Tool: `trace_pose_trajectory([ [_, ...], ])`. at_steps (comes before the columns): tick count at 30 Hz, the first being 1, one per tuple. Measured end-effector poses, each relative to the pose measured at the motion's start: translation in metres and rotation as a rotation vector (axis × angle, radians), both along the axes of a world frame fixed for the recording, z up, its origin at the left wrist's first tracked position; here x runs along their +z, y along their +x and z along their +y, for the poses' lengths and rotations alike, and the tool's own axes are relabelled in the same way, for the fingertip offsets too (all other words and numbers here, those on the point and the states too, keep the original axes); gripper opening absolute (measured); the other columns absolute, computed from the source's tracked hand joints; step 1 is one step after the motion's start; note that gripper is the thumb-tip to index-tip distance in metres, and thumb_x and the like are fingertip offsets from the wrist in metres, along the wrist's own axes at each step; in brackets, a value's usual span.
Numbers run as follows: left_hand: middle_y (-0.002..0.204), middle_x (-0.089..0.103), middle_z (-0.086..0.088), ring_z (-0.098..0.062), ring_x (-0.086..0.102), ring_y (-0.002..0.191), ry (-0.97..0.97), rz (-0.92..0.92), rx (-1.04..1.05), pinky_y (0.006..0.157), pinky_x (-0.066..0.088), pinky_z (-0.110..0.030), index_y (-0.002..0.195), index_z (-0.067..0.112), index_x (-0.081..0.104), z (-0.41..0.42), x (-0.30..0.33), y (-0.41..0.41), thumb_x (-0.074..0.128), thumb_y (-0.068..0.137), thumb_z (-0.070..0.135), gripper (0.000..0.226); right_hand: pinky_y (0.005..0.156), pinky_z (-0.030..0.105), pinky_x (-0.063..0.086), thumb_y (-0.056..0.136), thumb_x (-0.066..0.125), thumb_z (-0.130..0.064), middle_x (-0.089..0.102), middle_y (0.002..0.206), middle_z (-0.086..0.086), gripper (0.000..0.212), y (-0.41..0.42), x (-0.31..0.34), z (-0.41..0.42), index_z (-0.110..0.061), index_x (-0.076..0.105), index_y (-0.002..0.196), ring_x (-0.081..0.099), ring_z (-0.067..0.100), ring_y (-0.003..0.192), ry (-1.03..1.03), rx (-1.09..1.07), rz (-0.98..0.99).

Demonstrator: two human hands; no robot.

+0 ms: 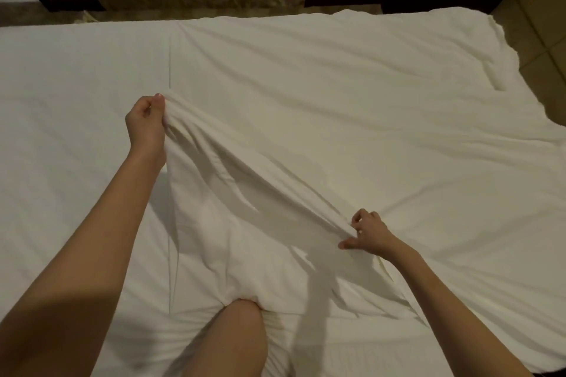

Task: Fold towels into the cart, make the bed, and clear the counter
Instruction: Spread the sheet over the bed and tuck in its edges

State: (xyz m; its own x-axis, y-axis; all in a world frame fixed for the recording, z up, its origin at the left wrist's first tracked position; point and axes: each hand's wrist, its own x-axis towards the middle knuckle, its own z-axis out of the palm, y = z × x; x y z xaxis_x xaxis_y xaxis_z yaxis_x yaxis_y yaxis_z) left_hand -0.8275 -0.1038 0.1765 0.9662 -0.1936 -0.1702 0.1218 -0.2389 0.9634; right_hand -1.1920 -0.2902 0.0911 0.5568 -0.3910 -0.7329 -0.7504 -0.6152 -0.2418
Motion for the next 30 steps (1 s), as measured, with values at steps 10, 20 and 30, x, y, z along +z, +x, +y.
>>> trace_pose_trajectory([
  [10, 0.066, 0.036, 0.006, -0.002, 0.035, 0.059, -0.009, -0.013, 0.016, 0.056, 0.033, -0.013, 0.066, 0.019, 0.043, 0.017, 0.013, -0.016, 0.048, 0.099, 0.024, 0.034, 0.080, 0.029, 0.036, 0.086, 0.063, -0.029, 0.050, 0.118, 0.004, 0.021, -0.019, -0.016, 0.036, -0.010, 0.060, 0.093, 0.045, 0.025, 0.108, -0.158, 0.048, -0.256],
  [20, 0.066, 0.037, 0.005, -0.002, 0.036, 0.059, -0.007, -0.012, 0.035, 0.056, 0.033, -0.014, 0.066, 0.020, 0.043, 0.035, 0.015, -0.025, 0.048, 0.099, 0.024, 0.033, 0.066, 0.032, 0.043, 0.094, 0.056, -0.024, 0.069, 0.100, 0.003, 0.029, -0.040, -0.011, 0.036, -0.024, 0.055, 0.124, 0.065, 0.028, 0.088, -0.371, -0.152, -0.478],
  [30, 0.068, 0.040, 0.007, -0.002, 0.038, 0.062, -0.020, -0.025, 0.029, 0.059, 0.034, -0.017, 0.069, 0.020, 0.047, 0.039, 0.016, -0.022, 0.049, 0.098, 0.024, 0.030, 0.058, 0.030, 0.038, 0.098, 0.044, -0.016, 0.052, 0.098, 0.001, 0.037, -0.030, -0.015, 0.031, -0.027, 0.048, 0.133, 0.056, 0.024, 0.077, -0.280, 0.135, -0.375],
])
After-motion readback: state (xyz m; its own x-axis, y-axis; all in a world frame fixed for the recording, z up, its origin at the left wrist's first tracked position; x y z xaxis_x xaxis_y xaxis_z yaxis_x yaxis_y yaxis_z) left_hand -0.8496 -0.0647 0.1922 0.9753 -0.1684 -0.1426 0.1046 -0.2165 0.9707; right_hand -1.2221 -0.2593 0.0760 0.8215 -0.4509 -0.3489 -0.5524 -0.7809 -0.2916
